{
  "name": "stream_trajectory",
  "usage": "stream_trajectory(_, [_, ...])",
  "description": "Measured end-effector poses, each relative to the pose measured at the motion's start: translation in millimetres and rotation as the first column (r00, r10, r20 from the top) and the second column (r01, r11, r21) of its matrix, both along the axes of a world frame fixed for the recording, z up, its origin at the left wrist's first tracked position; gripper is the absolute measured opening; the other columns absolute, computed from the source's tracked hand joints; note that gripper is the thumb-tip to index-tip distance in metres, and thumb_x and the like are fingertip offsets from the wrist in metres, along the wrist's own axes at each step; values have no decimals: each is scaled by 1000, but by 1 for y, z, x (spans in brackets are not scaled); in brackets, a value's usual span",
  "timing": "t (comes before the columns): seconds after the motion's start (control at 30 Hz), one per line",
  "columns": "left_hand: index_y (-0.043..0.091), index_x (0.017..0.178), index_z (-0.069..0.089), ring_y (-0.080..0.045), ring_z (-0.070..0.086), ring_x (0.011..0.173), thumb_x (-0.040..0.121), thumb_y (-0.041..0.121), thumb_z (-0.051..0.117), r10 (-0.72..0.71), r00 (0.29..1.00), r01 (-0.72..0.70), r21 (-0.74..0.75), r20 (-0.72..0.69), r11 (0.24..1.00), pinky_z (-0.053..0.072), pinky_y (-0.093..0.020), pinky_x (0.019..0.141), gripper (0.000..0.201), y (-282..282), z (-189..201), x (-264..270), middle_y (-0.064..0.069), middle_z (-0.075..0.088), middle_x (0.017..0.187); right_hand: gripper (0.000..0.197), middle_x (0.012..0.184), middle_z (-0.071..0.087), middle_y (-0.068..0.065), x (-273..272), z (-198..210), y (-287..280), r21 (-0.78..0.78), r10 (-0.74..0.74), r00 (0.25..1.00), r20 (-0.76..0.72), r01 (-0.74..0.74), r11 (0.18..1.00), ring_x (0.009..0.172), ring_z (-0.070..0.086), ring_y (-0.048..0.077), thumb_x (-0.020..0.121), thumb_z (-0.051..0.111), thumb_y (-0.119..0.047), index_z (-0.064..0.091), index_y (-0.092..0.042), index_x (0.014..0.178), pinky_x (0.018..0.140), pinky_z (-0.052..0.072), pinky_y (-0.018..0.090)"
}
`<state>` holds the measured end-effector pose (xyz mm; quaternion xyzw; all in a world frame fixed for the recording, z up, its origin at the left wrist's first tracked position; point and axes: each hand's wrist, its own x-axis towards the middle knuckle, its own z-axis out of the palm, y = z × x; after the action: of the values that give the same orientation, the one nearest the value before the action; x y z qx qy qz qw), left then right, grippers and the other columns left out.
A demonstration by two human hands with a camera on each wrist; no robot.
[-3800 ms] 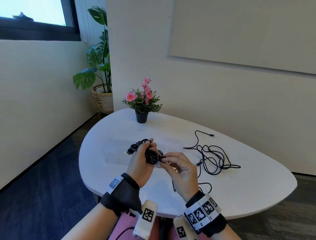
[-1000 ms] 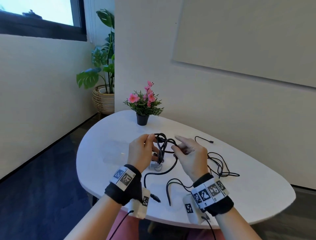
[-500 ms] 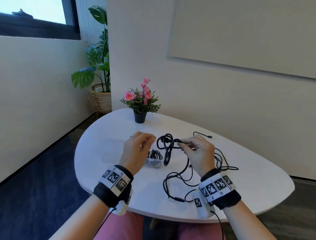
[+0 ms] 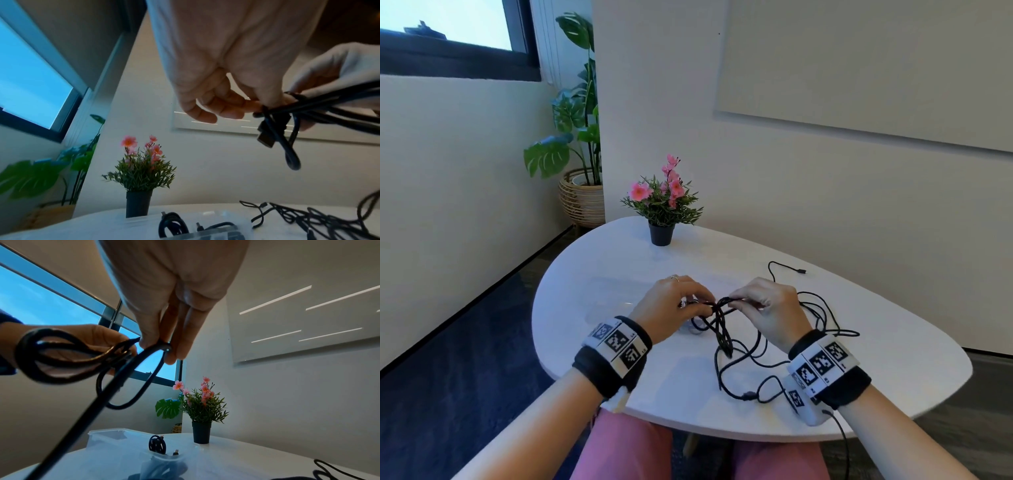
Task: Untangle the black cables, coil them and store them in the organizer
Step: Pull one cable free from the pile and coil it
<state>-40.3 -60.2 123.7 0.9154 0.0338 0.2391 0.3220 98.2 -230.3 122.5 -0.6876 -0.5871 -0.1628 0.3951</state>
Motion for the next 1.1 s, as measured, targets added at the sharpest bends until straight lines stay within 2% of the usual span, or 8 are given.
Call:
stream_trajectory(0.23, [18, 87, 70, 7, 59, 66, 86, 11, 65, 143, 988, -134, -158, 50, 978, 46, -12, 66, 9, -3, 4, 9, 7, 68, 77, 4, 80, 70, -5, 5, 3, 2, 99, -8, 999, -34, 11, 995, 72, 66, 8, 77, 77, -15, 74, -13, 78, 63, 56, 31])
stream_trajectory(0.5, [20, 87, 64, -24, 64, 76, 92, 11, 56, 366, 926, -320, -318, 94, 892, 57, -45, 71, 13, 1, -10, 19, -3, 65, 79, 18, 71, 56, 1, -7, -2, 6, 140, -175, 973, 148, 155, 978, 63, 49, 11, 85, 67, -19, 64, -6, 73, 57, 43, 19])
stream_trajectory(0.67, [13, 103, 66, -36, 61, 87, 96, 14, 46, 611, 790, -562, -337, 51, 755, 55, -50, 76, 21, 63, -23, 3, -16, 61, 97, 15, 71, 59, 5, 19, -1, -30, 209, -423, 869, -259, 478, 853, 62, 51, 17, 82, 69, -3, 58, -5, 72, 60, 47, 24])
stream_trajectory(0.73, [12, 103, 68, -36, 59, 89, 96, 16, 49, 631, 774, -603, -246, 53, 759, 54, -49, 80, 21, 75, -26, -8, -13, 57, 95, 11, 74, 64, 6, 34, 0, -48, 86, -471, 787, -399, 543, 835, 67, 57, 20, 84, 68, -8, 59, -9, 76, 62, 48, 19])
stream_trajectory(0.8, [12, 103, 70, -33, 60, 86, 94, 16, 53, 578, 810, -550, -218, 95, 806, 55, -49, 77, 19, 68, -25, -13, -7, 53, 91, 11, 72, 64, 1, 34, -2, -54, -6, -445, 810, -381, 479, 878, 68, 60, 18, 84, 69, -12, 61, -12, 75, 62, 45, 15])
stream_trajectory(0.93, [12, 101, 73, -21, 62, 76, 89, 14, 62, 435, 887, -409, -172, 156, 896, 58, -40, 71, 16, 27, -19, -5, -3, 59, 90, 8, 83, 64, -5, -3, -5, -29, -56, -230, 896, -379, 226, 973, 77, 59, 6, 83, 70, -19, 65, -14, 86, 63, 47, 10])
stream_trajectory(1.03, [12, 96, 75, -12, 58, 69, 85, 12, 68, 311, 913, -294, -103, 265, 950, 49, -11, 69, 13, -8, -14, 2, -2, 63, 85, 40, 111, 59, -8, -27, -8, 0, -102, -114, 914, -390, 80, 992, 100, 56, 1, 83, 63, -41, 64, -17, 116, 78, 49, 14])
stream_trajectory(1.1, [13, 96, 75, -6, 57, 70, 84, 11, 69, 270, 914, -247, -114, 301, 962, 44, -5, 67, 14, -22, -11, 2, 2, 63, 85, 42, 111, 62, -7, -33, -11, 12, -112, -80, 943, -323, 46, 993, 103, 57, 3, 85, 64, -41, 63, -19, 120, 87, 45, 16])
